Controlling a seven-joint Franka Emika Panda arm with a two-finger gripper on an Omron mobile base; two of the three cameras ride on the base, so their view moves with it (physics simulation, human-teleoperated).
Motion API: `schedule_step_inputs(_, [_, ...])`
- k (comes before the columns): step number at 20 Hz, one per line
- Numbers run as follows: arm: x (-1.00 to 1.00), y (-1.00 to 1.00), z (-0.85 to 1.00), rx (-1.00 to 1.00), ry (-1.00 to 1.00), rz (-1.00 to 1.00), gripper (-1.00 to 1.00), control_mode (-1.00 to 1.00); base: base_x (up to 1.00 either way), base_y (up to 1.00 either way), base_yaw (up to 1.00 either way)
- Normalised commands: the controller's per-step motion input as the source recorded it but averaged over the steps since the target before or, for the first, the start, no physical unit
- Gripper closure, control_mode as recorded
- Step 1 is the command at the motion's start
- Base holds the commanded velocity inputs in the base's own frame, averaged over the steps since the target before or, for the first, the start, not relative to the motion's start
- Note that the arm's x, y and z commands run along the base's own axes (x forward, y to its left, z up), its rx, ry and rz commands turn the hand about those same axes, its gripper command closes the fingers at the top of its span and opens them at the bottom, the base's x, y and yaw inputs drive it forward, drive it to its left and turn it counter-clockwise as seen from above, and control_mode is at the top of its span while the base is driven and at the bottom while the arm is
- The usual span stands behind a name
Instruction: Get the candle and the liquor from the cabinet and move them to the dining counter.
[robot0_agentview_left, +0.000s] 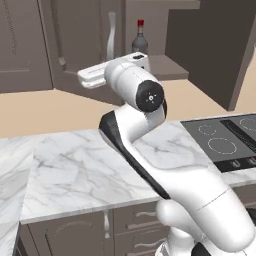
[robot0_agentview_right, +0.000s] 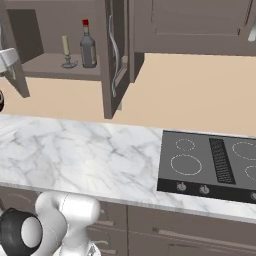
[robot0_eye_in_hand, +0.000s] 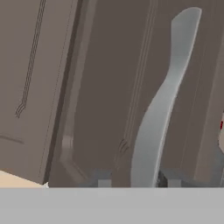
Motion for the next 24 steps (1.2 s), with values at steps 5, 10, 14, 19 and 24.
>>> schedule_step_inputs(5, [-0.82, 0.55, 0.00, -0.03, 0.00, 0.00, -1.00, -1.00, 0.00, 0.00, 0.00])
schedule_step_inputs(10, [-0.68, 0.08, 0.00, 0.02, -0.05, 0.01, -1.00, -1.00, 0.00, 0.00, 0.00])
schedule_step_inputs(14, [-0.91, -0.29, 0.02, 0.19, -0.02, 0.05, -1.00, -1.00, 0.00, 0.00, 0.00])
schedule_step_inputs(19, [-0.55, -0.68, -0.15, 0.24, 0.08, 0.02, -1.00, -1.00, 0.00, 0.00, 0.00])
schedule_step_inputs(24, [-0.08, -0.96, -0.57, 0.33, 0.31, 0.00, -1.00, -1.00, 0.00, 0.00, 0.00])
